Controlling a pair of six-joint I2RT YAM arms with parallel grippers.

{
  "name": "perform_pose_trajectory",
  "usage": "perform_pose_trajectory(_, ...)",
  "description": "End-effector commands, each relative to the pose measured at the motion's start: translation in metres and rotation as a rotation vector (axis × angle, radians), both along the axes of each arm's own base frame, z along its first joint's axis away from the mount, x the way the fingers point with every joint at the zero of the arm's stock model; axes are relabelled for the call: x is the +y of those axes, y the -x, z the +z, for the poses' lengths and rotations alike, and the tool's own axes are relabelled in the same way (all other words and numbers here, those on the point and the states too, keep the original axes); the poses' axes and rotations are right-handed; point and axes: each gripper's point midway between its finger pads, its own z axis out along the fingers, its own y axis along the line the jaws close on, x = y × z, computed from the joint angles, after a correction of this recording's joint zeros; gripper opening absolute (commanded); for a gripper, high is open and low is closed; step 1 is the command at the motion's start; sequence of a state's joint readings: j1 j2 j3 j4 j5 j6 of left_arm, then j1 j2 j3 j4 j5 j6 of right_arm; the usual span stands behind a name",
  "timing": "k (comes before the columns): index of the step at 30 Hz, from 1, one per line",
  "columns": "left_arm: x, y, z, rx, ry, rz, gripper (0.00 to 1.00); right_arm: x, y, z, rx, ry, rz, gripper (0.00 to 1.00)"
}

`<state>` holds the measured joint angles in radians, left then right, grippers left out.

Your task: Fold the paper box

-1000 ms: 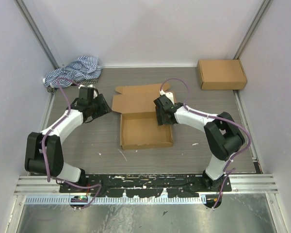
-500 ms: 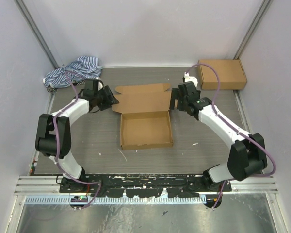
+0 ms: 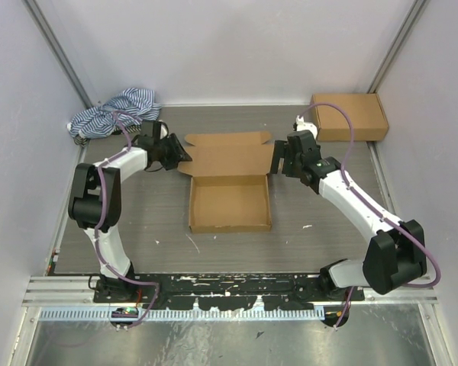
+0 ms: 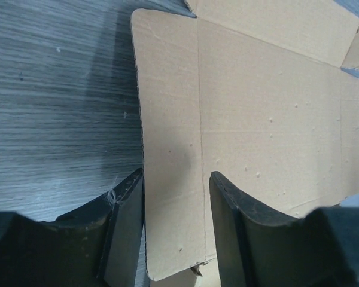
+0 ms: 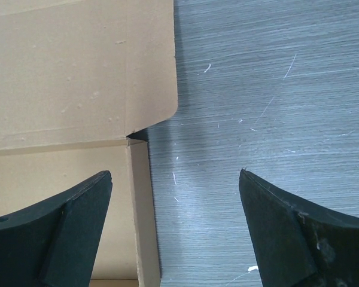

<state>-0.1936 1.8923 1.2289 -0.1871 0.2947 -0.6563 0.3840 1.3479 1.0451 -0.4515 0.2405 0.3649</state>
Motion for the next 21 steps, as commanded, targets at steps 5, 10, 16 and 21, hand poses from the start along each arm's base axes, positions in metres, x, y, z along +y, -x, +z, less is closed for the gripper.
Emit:
perform_pose_trajectory(5, -0.021, -0.023, 0.025, -0.098, 0.109, -0.055, 0.17, 0.003, -0.004, 0.009, -0.016, -0.062, 0.015, 0.92)
perform_pose_trajectory(10, -0.025, -0.019, 0.04, -0.179, 0.142, -0.087, 0.0, 0.0, -0.016, 0.01, -0.004, -0.124, 0.022, 0.92)
perform_pose_trajectory(16, -0.034, -0.008, 0.063, -0.395, 0.24, -0.134, 0.0, -0.001, -0.043, 0.018, -0.031, -0.24, 0.062, 0.91)
perform_pose_trajectory(21, -0.035, 0.006, 0.078, -0.549, 0.287, -0.154, 0.0, -0.015, -0.063, 0.01, -0.038, -0.255, 0.06, 0.87)
